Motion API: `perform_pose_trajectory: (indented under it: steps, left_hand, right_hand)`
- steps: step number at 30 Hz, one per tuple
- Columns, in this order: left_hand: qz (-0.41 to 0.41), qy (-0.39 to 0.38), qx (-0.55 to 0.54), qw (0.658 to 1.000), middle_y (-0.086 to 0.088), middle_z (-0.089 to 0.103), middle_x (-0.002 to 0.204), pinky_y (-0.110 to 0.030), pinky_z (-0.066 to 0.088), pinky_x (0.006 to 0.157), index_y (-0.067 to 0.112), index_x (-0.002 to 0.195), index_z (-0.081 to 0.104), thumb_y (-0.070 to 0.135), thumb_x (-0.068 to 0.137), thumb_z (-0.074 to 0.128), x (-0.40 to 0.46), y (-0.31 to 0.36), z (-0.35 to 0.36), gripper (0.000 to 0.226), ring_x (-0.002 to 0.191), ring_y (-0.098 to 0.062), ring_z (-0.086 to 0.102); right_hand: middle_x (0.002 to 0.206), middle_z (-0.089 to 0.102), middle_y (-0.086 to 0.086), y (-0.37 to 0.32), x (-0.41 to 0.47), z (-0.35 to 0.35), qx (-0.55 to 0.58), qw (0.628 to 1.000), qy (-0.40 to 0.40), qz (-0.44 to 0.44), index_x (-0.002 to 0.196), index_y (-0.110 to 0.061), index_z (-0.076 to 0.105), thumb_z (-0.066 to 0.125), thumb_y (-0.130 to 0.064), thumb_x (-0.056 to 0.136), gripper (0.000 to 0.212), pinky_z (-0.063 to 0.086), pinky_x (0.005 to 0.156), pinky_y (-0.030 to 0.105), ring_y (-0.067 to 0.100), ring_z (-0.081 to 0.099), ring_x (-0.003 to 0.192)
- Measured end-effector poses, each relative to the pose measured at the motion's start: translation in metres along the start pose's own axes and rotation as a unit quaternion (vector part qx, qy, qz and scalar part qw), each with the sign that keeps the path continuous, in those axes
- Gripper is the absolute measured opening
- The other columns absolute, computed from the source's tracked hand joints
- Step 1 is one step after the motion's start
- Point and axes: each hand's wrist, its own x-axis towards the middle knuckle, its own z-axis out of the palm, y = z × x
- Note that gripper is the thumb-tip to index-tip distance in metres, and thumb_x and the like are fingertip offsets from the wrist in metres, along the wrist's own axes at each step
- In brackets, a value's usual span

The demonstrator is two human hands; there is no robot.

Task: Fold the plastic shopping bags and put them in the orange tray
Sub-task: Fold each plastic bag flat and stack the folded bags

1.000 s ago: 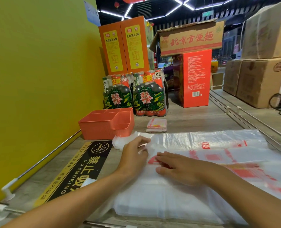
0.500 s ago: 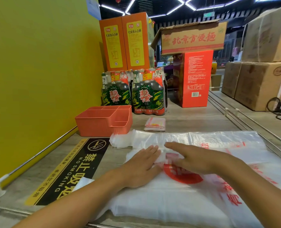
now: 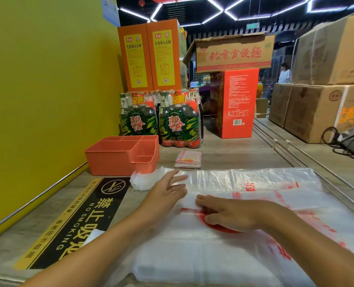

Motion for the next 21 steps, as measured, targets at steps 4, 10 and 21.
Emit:
perform_pose_trajectory:
  steps: [4, 10, 21]
  left_hand:
    - [-0.021, 0.021, 0.153, 0.988, 0.006, 0.042, 0.152, -0.022, 0.037, 0.099, 0.023, 0.157, 0.023, 0.03, 0.099, 0.06, -0.002, -0.002, -0.002, 0.069, 0.137, -0.013, 0.044]
    - [-0.058, -0.003, 0.009, 0.998, 0.003, 0.045, 0.153, -0.005, 0.045, 0.076, 0.019, 0.157, 0.027, 0.016, 0.099, 0.06, -0.001, -0.005, -0.003, 0.067, 0.125, -0.008, 0.051]
    - [0.037, -0.019, -0.031, 0.999, 0.018, 0.05, 0.144, -0.008, 0.048, 0.083, 0.035, 0.15, 0.032, 0.007, 0.093, 0.068, -0.004, 0.0, 0.009, 0.073, 0.124, 0.003, 0.053]
  right_hand:
    - [0.167, 0.001, -0.017, 0.0, -0.001, -0.001, 0.001, 1.0, -0.001, 0.002, 0.161, -0.029, 0.013, 0.04, -0.034, 0.108, 0.06, 0.004, 0.117, 0.022, 0.004, 0.003, 0.153]
    - [0.167, 0.002, -0.019, 0.003, 0.0, 0.0, -0.002, 1.0, -0.001, 0.008, 0.161, -0.032, 0.013, 0.04, -0.038, 0.108, 0.06, 0.006, 0.12, 0.026, 0.006, 0.007, 0.153]
    - [0.164, 0.025, 0.003, 0.002, 0.003, 0.002, 0.007, 1.0, 0.013, 0.008, 0.156, -0.013, 0.026, 0.044, -0.028, 0.106, 0.056, 0.022, 0.12, 0.035, 0.023, 0.028, 0.147]
